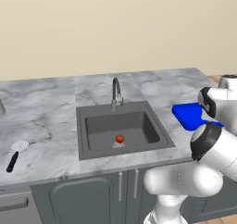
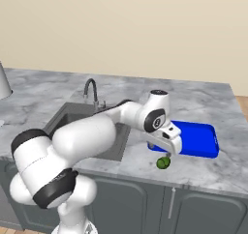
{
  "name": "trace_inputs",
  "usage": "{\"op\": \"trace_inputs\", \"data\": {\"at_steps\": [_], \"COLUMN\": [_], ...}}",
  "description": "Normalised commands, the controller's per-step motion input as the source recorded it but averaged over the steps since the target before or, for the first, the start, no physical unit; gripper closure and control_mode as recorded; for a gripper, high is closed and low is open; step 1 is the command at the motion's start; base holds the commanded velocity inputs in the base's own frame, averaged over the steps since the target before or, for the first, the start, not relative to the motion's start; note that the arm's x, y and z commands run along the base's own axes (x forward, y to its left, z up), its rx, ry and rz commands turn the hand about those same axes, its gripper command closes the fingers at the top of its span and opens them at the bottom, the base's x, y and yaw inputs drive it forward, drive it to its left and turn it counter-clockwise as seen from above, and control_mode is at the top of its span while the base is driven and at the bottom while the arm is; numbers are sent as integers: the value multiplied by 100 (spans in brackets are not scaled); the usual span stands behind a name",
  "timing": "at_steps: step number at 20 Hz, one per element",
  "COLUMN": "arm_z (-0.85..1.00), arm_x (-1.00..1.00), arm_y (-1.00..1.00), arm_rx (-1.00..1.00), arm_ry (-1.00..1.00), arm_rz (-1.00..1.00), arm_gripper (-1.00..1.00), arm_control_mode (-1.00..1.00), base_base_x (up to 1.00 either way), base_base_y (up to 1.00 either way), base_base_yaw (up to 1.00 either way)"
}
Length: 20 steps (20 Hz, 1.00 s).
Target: Pick up all produce items and place them in the sink. Turn on the sink faucet to wash them. Then turn the sink off and put them in the tray.
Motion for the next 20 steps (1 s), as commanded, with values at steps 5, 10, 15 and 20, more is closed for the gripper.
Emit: {"op": "trace_inputs", "data": {"at_steps": [5,10,15,20], "arm_z": [-24,-22,-24,-27], "arm_x": [36,31,26,16], "arm_y": [-14,-16,-10,-1], "arm_rx": [0,0,2,3], "arm_ry": [11,9,7,6], "arm_rz": [0,0,3,5], "arm_gripper": [-100,-100,-100,-100], "arm_control_mode": [-100,-100,-100,-100], "base_base_x": [0,0,0,0], "base_base_y": [0,0,0,0], "base_base_yaw": [0,0,0,0]}}
